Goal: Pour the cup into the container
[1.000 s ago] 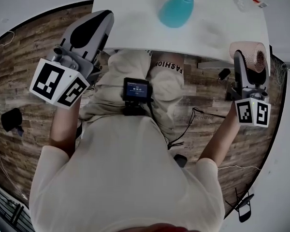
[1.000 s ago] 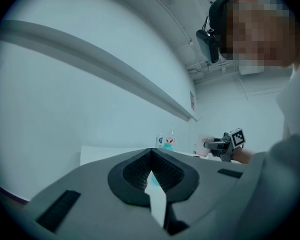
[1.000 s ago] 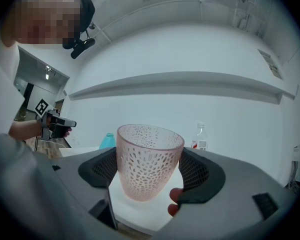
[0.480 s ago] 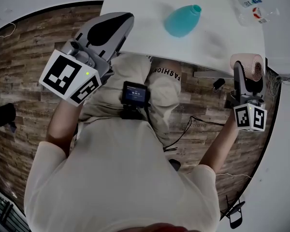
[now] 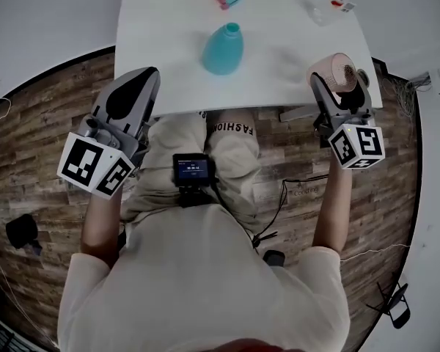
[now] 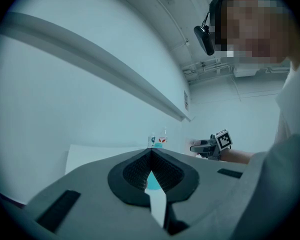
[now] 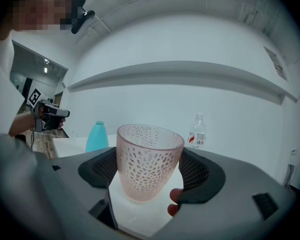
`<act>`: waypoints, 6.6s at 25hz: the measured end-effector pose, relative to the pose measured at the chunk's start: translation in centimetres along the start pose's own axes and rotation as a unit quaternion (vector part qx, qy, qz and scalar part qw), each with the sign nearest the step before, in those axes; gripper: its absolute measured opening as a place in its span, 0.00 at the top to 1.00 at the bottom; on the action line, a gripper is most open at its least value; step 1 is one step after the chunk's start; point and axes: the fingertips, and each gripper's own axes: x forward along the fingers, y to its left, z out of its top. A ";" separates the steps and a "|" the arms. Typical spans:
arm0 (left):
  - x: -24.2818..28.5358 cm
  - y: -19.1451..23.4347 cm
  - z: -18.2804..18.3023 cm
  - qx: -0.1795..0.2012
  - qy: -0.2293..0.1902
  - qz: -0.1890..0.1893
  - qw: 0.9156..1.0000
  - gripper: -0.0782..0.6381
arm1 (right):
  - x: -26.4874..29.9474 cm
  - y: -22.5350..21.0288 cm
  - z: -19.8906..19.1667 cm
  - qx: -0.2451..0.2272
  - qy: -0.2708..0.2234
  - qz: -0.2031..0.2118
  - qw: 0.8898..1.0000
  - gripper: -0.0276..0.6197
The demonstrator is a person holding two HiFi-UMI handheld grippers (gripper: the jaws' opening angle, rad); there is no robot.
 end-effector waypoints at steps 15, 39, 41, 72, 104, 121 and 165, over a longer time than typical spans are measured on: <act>0.3 -0.3 -0.6 -0.003 0.010 -0.001 1.000 0.87 | 5.3 1.8 -3.2 0.010 0.050 0.036 0.998 0.37; 0.3 0.0 -1.1 -0.011 0.012 -0.001 1.000 0.88 | 6.2 2.6 -3.1 -0.020 0.045 0.036 0.998 0.27; 0.3 -0.1 -1.0 -0.011 0.010 -0.002 1.000 0.88 | 5.2 2.3 -1.4 -0.014 0.014 0.020 1.000 0.27; -4.4 -2.9 -11.1 -0.003 0.058 -0.002 0.998 0.88 | -6.2 10.8 -8.9 0.055 -0.044 -0.082 0.994 0.58; -5.5 -1.7 -28.5 -0.066 0.177 0.046 0.981 0.88 | -2.9 19.3 -22.7 0.134 0.071 -0.021 0.988 0.64; -4.7 -2.9 -28.7 -0.055 0.146 0.042 0.987 0.88 | -4.1 18.7 -23.0 0.110 0.091 -0.039 0.989 0.67; -12.1 -9.8 -28.9 -0.023 0.167 0.057 0.984 0.88 | -13.2 22.9 -21.8 0.139 0.071 -0.010 0.988 0.70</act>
